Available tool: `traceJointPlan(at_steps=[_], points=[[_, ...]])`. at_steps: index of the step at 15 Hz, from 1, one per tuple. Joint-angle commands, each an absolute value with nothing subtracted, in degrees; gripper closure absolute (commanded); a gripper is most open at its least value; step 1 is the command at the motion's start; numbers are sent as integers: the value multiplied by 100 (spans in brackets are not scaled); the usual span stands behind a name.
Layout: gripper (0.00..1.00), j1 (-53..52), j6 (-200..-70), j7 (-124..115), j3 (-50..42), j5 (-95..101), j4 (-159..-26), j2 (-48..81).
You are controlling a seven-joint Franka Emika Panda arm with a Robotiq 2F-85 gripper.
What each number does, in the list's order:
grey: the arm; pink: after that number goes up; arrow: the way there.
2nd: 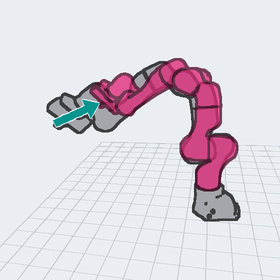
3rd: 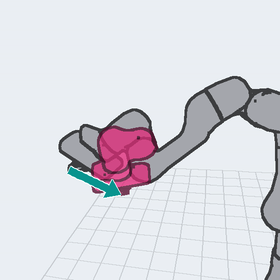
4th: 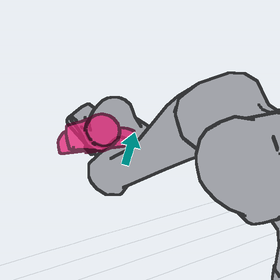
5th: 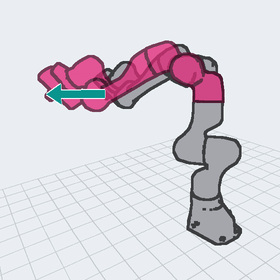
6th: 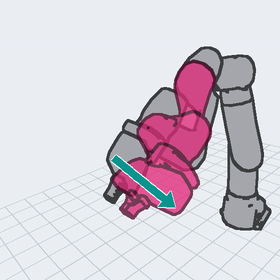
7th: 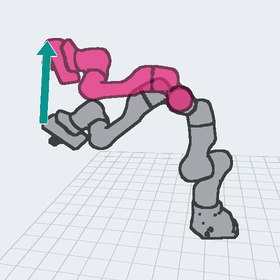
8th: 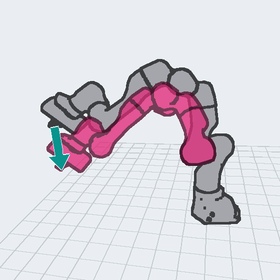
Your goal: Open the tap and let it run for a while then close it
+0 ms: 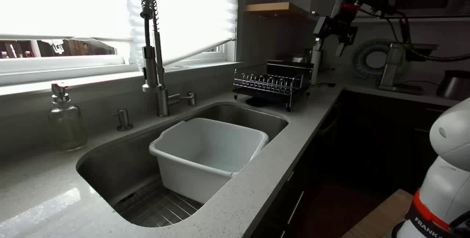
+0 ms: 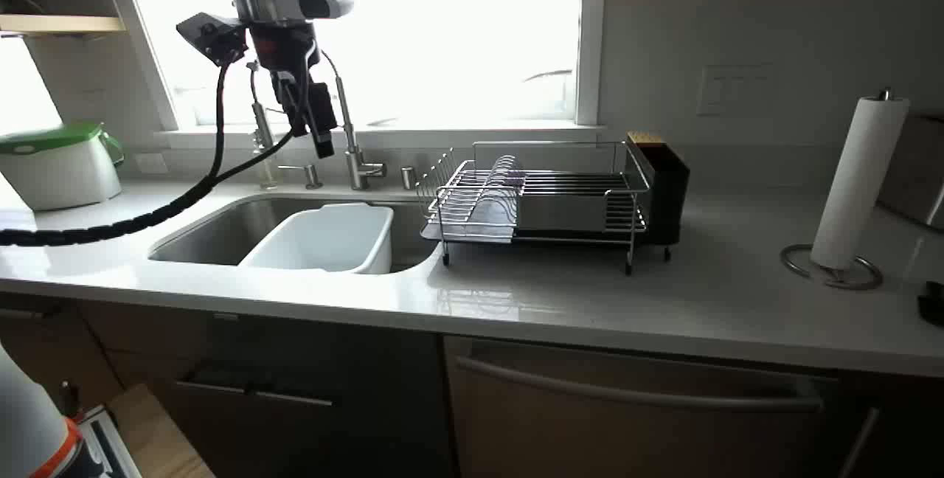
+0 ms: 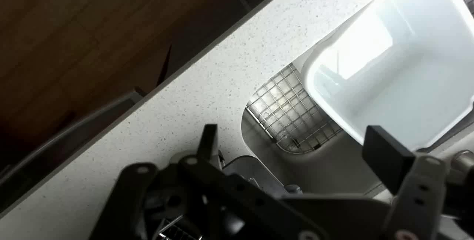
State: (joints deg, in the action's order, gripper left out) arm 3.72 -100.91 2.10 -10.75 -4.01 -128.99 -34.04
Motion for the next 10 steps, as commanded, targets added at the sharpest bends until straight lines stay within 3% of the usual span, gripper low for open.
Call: traceJointPlan(at_steps=[1,10], points=[[0,487,-10074,263,-992,-456,-12883,-3385],[0,390,-10134,305,-876,-435,-12755,-3286]])
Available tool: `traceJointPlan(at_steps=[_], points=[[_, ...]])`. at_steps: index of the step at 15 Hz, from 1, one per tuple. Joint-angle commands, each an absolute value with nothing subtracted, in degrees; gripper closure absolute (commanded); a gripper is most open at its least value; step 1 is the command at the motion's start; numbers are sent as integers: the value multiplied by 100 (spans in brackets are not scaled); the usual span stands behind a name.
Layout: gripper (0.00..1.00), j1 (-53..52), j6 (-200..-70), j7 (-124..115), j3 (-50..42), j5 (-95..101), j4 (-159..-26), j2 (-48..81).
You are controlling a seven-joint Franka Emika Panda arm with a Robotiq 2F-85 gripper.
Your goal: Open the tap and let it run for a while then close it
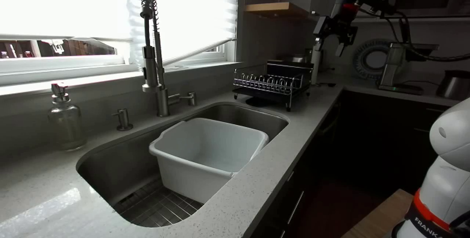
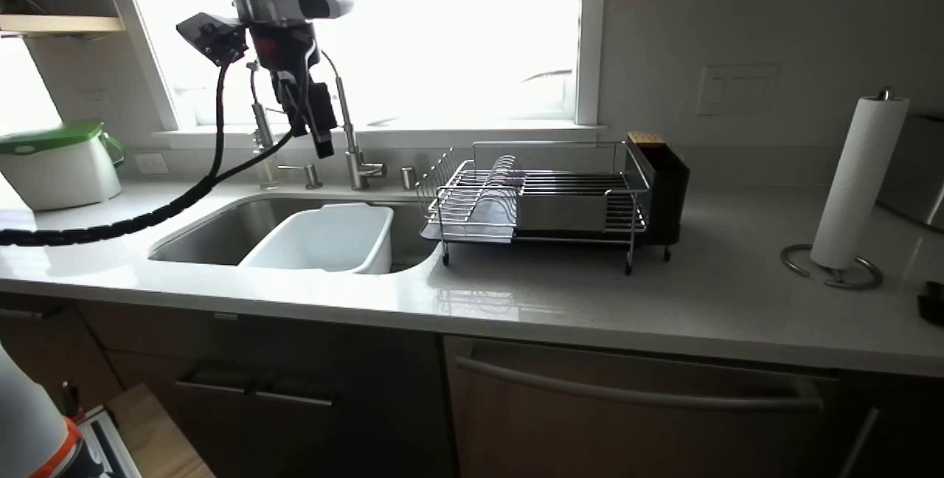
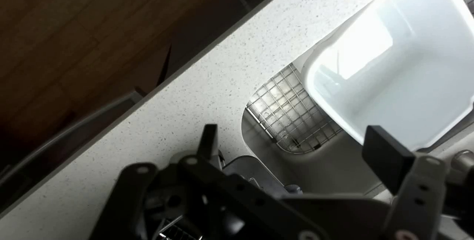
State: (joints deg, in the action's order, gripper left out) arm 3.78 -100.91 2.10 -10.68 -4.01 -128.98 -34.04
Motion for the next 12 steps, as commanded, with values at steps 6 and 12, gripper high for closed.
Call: traceJointPlan(at_steps=[6,12], points=[[0,-124,-9932,136,177,-279,-12003,-2666],[0,-347,-10206,-128,703,-206,-11260,-1672]])
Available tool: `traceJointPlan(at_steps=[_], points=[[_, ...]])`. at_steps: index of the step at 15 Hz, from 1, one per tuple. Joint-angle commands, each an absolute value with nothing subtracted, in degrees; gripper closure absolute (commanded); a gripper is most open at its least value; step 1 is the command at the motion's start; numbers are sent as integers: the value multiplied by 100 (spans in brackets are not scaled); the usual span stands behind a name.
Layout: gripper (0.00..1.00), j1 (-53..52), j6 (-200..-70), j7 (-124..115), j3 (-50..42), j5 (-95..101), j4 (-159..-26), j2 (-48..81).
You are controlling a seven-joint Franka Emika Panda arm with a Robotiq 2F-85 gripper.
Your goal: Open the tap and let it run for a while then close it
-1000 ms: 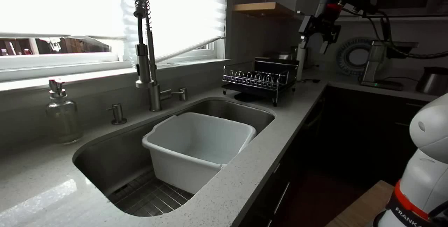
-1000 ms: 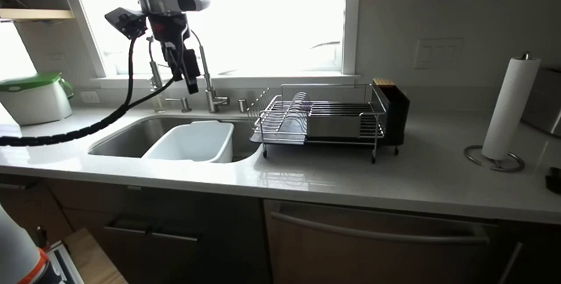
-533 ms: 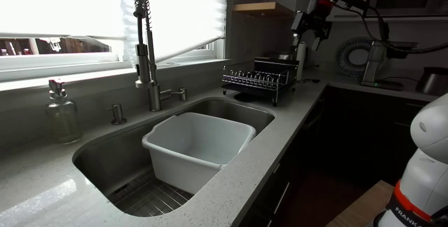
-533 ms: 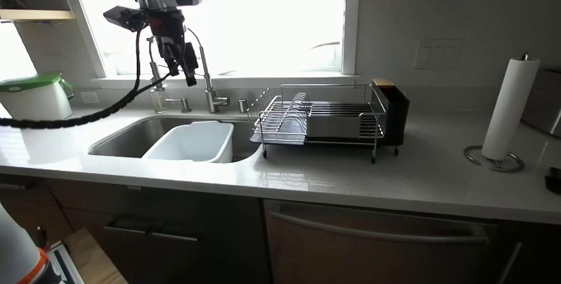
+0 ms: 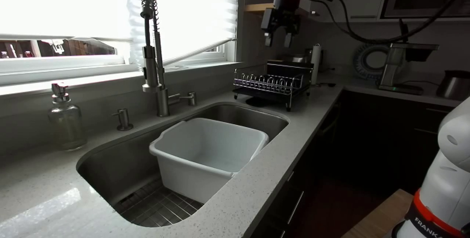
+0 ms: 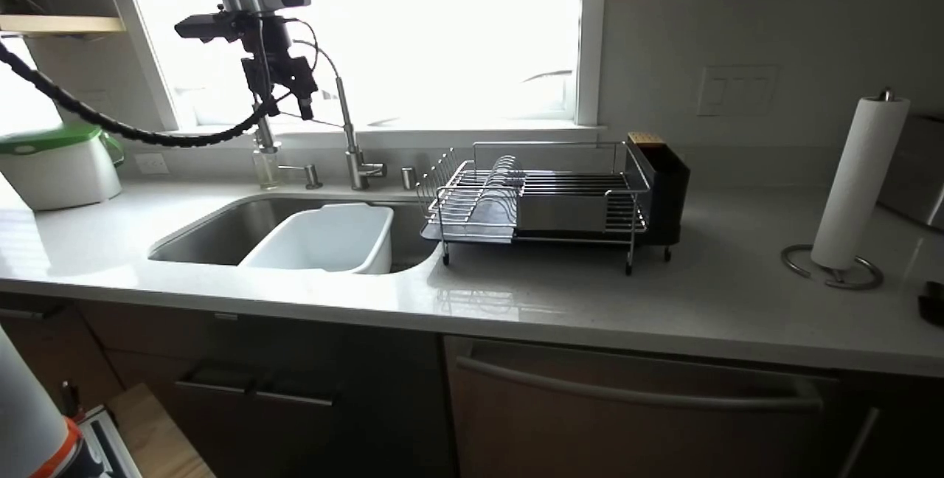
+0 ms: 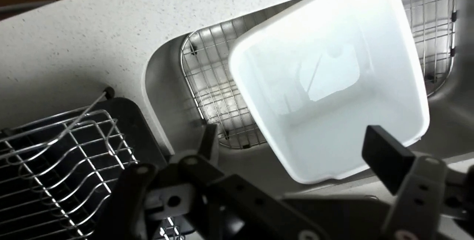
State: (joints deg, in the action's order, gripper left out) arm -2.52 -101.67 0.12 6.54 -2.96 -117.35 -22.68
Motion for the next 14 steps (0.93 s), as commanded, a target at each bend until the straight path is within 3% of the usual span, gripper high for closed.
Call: traceJointPlan(at_steps=[1,7,14], points=[[0,-368,-10268,-114,724,-214,-11107,-1456],[0,-577,-11015,482,750,-409,-10583,-314],[0,-603,-11027,372,733,-321,-10583,-287]])
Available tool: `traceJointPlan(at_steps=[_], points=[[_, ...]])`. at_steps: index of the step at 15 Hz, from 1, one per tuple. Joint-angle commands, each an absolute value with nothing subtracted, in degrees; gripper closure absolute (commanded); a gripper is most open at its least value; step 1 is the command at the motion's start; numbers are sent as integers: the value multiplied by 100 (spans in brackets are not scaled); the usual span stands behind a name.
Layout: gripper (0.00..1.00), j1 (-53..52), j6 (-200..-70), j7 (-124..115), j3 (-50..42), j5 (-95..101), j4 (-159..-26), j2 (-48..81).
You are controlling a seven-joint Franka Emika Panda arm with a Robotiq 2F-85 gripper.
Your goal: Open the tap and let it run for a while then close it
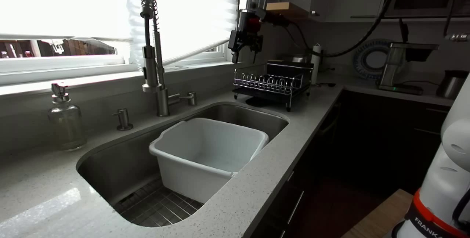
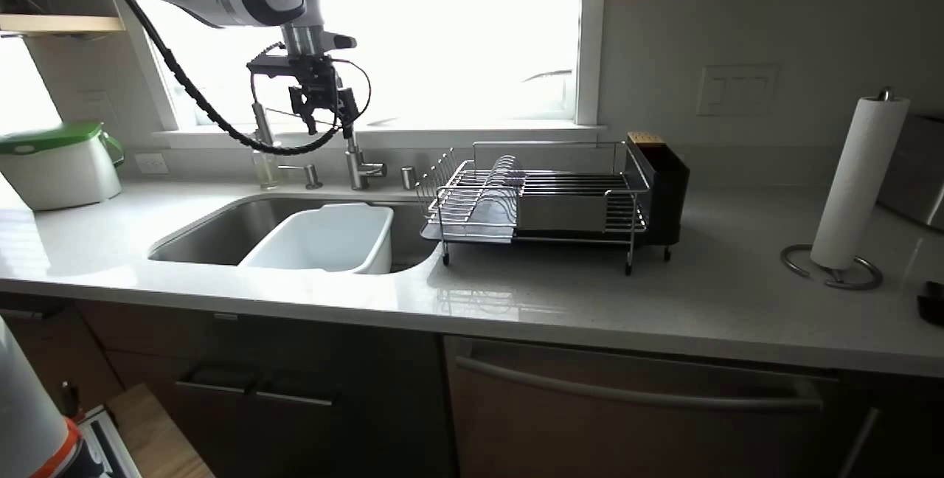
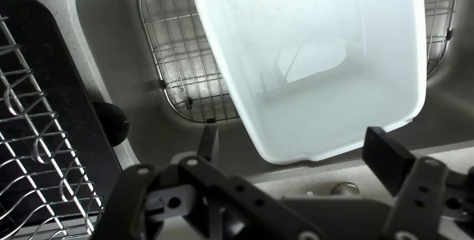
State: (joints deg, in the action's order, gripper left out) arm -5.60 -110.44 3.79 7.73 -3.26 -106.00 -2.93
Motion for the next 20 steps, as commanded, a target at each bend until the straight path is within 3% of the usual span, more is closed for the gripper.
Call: traceJointPlan(at_steps=[1,20], points=[[0,-603,-11027,373,733,-321,-10567,-288],[0,-1208,-12519,359,918,709,-8864,2259]])
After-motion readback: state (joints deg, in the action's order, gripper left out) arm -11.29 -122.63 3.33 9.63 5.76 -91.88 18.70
